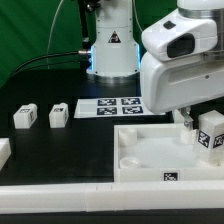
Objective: Assemble one leg
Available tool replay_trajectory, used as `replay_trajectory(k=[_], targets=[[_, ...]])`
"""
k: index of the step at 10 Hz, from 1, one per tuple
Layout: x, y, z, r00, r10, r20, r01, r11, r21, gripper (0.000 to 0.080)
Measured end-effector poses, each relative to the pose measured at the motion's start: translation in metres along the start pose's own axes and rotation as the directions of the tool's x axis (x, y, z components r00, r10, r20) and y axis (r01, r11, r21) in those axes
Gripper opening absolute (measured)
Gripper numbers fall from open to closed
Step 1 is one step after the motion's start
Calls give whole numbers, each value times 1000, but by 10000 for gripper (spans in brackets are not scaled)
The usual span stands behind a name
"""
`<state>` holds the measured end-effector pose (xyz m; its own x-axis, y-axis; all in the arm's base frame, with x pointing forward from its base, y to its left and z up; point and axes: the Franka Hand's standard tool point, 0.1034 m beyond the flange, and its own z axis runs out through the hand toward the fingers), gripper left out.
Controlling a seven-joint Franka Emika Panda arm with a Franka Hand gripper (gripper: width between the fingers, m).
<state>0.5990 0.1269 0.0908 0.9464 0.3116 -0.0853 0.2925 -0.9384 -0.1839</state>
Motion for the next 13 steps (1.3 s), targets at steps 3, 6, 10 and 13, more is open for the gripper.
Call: replay_trajectory(k=[3, 6, 10, 13], targets=[[-1, 8, -1, 974, -227, -3, 227, 974, 1, 649], [-1, 8, -1, 978, -211, -4, 211, 978, 3, 561], [-1, 10, -2, 980, -199, -6, 200, 980, 1, 304], [-1, 10, -2, 990, -143, -6, 143, 990, 2, 304]])
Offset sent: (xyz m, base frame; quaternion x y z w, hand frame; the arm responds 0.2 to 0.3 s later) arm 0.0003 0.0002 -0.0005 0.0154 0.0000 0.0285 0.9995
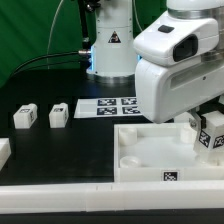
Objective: Assemble one leg
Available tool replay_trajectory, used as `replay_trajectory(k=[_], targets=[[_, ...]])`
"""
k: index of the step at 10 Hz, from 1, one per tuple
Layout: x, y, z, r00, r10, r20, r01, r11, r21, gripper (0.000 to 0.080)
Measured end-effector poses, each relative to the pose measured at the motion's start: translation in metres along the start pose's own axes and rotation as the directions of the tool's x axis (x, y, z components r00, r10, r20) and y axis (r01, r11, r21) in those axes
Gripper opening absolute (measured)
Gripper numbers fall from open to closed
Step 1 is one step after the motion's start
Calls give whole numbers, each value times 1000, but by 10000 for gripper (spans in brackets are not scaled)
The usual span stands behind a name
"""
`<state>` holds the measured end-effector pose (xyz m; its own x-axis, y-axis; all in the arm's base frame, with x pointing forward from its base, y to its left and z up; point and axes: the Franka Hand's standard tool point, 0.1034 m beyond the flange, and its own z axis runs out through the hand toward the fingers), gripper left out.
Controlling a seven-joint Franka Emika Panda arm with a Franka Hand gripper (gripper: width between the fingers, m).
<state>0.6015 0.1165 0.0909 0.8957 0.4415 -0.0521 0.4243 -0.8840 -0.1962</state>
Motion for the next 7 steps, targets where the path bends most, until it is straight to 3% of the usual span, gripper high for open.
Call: replay_trajectory(k=[4, 7], targets=[[-1, 2, 0, 901, 433, -23, -433, 901, 13, 303], [0, 1, 1, 716, 698, -18, -698, 716, 22, 303]])
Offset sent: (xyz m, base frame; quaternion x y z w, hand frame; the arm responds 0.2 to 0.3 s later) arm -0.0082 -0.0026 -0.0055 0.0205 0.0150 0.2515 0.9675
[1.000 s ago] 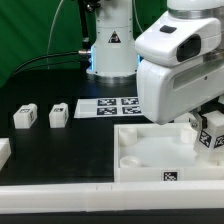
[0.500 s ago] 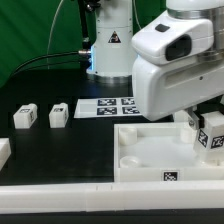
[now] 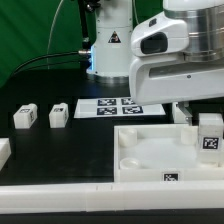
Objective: Assemble one leg
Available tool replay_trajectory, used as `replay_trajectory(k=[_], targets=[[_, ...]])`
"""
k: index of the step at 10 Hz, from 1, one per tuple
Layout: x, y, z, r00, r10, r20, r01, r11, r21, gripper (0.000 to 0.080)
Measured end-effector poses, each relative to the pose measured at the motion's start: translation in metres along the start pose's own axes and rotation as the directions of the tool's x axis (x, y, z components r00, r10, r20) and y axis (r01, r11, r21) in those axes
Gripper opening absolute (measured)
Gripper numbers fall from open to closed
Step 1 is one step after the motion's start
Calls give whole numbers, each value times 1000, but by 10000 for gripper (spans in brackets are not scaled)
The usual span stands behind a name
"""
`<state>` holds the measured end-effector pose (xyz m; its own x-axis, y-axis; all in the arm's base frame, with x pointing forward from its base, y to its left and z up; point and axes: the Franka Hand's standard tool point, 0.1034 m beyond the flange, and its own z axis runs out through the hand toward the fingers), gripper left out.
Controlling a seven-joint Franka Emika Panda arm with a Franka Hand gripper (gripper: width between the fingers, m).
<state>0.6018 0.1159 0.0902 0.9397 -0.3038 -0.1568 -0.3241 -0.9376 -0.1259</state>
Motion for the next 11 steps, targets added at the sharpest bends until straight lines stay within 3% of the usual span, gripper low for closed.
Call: replay_trajectory(k=[4, 7, 10, 11], targets=[[-2, -4, 1, 914, 405, 10, -405, 914, 9, 300], [-1, -8, 3, 724, 689, 35, -689, 723, 42, 300], [-2, -11, 4, 570, 819, 67, -822, 569, 44, 298], [-3, -11, 4, 573, 817, 67, -820, 571, 44, 298]])
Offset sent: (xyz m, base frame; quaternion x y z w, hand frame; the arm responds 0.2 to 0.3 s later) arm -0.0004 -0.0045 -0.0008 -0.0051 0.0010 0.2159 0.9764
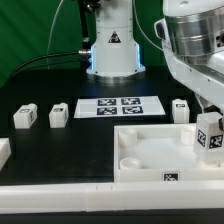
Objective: Assemble one leg
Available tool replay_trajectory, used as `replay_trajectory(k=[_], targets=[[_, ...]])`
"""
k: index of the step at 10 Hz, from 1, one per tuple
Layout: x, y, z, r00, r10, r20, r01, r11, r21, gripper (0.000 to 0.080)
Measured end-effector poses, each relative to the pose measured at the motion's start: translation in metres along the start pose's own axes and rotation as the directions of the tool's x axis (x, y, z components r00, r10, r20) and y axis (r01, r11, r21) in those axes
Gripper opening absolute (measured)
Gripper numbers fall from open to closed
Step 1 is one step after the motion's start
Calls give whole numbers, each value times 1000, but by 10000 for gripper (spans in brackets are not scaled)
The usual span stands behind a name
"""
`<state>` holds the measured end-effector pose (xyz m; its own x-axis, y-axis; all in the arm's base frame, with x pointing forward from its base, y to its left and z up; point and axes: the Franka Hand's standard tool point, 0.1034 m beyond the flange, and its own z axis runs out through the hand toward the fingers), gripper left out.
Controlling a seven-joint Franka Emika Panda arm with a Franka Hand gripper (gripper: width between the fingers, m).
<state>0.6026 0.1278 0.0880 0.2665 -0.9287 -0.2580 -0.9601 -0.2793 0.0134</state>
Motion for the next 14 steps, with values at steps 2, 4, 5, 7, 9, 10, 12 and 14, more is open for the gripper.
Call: replay_trajectory(k=[2, 4, 5, 7, 9, 10, 12, 14], targets=[[0, 0, 0, 998, -62, 0, 62, 998, 0, 370], [-1, 0, 0, 994, -112, -3, 112, 994, -8, 551], [-2, 1, 0, 964, -266, 0, 266, 963, -37, 629], [0, 1, 0, 830, -558, 9, 557, 828, -68, 643], [1, 2, 0, 699, -715, 21, 714, 696, -74, 649], [4, 2, 0, 572, -820, 29, 819, 568, -80, 649], [6, 2, 0, 411, -911, 43, 910, 407, -76, 649], [9, 1, 0, 400, -916, 25, 915, 397, -72, 649]])
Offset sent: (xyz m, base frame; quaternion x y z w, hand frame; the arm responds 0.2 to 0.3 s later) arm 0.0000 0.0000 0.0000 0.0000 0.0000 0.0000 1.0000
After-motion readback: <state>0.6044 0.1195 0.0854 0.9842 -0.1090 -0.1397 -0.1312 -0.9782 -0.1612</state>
